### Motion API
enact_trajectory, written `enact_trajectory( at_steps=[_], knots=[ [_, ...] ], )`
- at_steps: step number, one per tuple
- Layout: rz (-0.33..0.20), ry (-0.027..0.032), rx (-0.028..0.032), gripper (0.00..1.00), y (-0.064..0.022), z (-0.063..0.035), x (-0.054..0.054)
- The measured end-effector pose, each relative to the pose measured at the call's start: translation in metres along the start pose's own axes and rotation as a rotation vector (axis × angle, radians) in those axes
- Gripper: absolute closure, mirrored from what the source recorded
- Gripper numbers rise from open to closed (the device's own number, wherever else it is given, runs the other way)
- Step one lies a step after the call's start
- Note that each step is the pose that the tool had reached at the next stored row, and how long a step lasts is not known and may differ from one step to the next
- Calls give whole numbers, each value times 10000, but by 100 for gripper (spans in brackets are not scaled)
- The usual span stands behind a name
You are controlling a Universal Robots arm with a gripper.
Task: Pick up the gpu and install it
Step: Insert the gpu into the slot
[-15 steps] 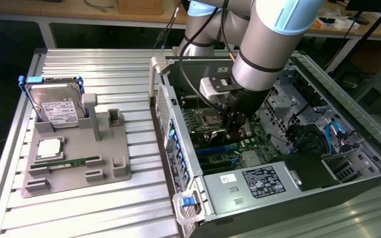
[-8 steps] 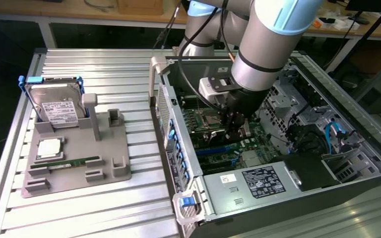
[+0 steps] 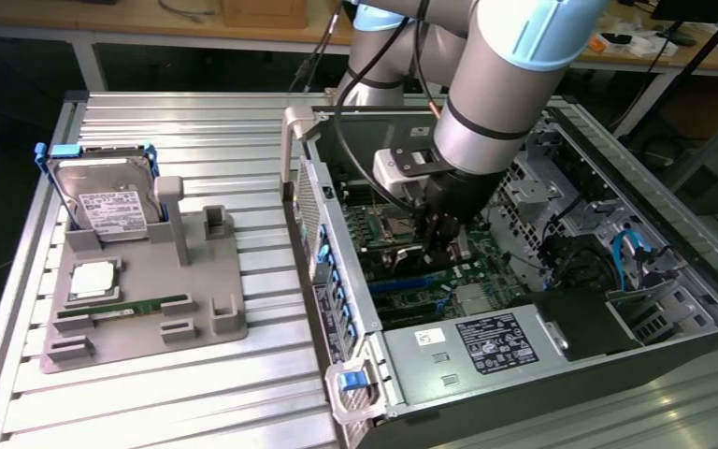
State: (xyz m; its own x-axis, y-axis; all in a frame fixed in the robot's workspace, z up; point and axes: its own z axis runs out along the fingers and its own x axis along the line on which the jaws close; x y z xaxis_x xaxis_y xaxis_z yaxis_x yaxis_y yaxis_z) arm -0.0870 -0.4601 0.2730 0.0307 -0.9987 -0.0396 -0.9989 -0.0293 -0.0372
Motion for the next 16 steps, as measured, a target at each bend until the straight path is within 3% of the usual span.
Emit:
enact_trajectory(
  at_steps=[16],
  knots=[
    [2, -29, -22, 73, 7, 33, 2]
  ],
)
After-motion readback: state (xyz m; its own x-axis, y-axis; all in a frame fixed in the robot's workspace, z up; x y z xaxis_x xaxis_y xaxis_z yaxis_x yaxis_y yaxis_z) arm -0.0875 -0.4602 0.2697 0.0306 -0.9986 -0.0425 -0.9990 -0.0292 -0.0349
